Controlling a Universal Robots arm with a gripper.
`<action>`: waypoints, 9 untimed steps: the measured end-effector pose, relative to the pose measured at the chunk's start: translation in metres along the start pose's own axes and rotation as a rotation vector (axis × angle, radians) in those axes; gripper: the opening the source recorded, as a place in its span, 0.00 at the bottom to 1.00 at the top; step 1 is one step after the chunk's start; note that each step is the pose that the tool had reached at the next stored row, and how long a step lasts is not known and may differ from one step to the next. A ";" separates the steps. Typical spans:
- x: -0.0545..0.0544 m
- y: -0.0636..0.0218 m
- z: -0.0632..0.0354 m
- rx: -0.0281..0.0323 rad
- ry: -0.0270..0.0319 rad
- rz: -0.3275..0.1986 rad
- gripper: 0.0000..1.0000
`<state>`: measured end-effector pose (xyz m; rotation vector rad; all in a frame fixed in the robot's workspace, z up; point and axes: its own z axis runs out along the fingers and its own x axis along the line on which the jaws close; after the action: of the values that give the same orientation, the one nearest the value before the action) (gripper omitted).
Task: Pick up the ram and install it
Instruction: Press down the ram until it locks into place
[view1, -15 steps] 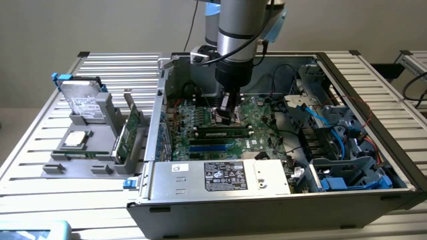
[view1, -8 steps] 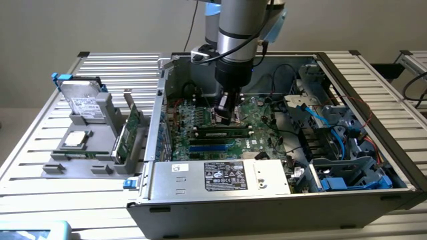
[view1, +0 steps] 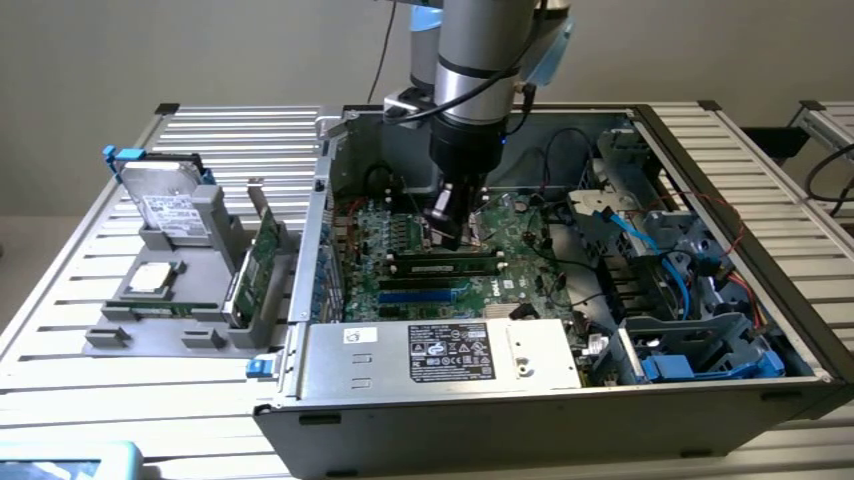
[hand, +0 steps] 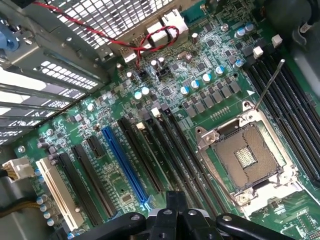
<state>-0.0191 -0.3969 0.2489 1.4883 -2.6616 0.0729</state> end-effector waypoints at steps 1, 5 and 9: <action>0.000 0.0000 0.0000 -0.0009 0.0001 0.010 0.11; 0.000 0.0000 0.0000 -0.0043 0.0008 0.048 0.11; 0.000 0.0000 0.0000 -0.0078 0.0015 0.087 0.11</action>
<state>-0.0191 -0.3969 0.2489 1.3687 -2.7218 0.0696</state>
